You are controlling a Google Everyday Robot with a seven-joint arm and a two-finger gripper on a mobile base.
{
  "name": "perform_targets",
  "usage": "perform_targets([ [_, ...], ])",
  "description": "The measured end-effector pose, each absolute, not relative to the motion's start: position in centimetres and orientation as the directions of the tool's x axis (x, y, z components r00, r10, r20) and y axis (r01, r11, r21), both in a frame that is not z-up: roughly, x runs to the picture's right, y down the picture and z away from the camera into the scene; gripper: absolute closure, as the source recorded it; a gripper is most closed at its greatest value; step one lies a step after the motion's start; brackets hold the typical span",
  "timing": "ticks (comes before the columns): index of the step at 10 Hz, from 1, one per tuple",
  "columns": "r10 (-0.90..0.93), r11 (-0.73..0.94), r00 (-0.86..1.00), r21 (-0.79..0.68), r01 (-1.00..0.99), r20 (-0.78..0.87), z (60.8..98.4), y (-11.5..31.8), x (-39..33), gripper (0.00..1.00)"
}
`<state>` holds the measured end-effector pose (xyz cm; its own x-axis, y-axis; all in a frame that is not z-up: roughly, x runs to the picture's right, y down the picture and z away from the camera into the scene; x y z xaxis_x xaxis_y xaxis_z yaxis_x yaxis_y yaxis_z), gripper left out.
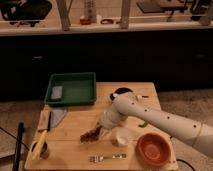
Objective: Place grapes in table surface
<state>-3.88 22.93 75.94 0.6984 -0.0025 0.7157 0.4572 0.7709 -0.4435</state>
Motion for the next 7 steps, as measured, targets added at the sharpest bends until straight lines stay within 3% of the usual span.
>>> perform_targets([
  [7, 0.024, 0.755, 0.671, -0.453, 0.474, 0.741, 78.0, 24.3, -5.0, 0.99],
])
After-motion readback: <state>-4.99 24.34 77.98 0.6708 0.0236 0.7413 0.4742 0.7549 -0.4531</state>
